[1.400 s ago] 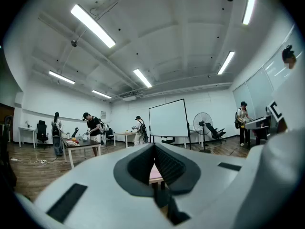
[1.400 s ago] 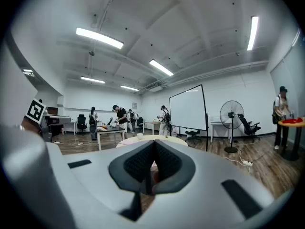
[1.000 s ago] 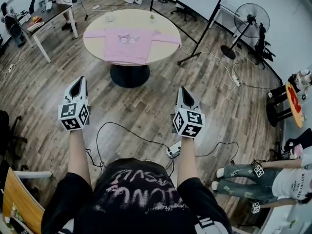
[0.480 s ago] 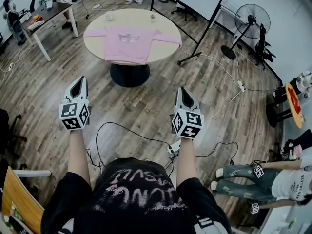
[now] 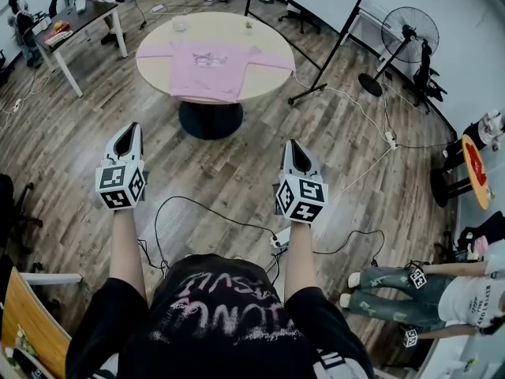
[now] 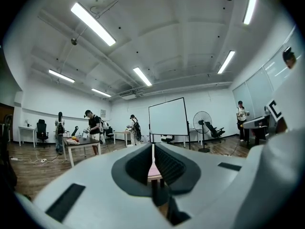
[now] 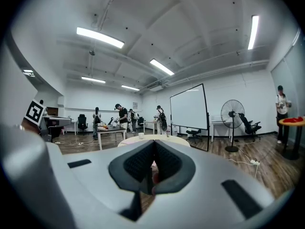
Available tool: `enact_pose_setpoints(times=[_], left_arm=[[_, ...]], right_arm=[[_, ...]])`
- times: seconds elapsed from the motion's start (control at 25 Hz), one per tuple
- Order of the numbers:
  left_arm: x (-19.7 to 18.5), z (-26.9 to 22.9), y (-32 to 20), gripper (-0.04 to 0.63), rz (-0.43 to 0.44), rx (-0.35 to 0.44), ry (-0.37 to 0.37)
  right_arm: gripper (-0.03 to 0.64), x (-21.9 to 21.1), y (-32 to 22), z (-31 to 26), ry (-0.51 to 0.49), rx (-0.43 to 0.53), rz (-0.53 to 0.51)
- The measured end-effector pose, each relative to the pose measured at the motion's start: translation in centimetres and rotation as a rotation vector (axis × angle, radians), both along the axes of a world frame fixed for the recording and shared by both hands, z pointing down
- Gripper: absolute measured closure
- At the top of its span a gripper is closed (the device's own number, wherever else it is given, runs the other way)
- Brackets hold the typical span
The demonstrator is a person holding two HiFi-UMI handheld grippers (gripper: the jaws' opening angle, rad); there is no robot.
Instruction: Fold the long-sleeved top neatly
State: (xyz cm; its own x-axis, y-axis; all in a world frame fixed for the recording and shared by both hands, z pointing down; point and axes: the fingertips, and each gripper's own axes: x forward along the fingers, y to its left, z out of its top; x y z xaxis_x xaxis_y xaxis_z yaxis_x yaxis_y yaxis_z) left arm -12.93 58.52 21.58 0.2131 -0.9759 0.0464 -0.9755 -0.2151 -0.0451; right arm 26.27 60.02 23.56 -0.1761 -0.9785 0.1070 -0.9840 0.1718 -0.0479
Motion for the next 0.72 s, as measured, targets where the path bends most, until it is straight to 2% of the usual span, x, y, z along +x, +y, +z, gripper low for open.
enact_pose_setpoints(times=[0.16,0.48,0.72], left_arm=[[-0.1,0.2,0.3,0.558,0.002,-0.006,0.007],[-0.5,0.4,-0.4,0.356,-0.006,-0.016,0.016],[-1.2,1.3,-0.7,0.344,-0.011,-0.043,0.05]], right_arm=[[0.612,-0.3,0.3,0.1,0.003,0.001,-0.004],[0.612,-0.7,0.1,0.2,-0.001,-0.001,-0.004],[0.612,-1.3,0.0,0.0,0.019,0.005,-0.002]])
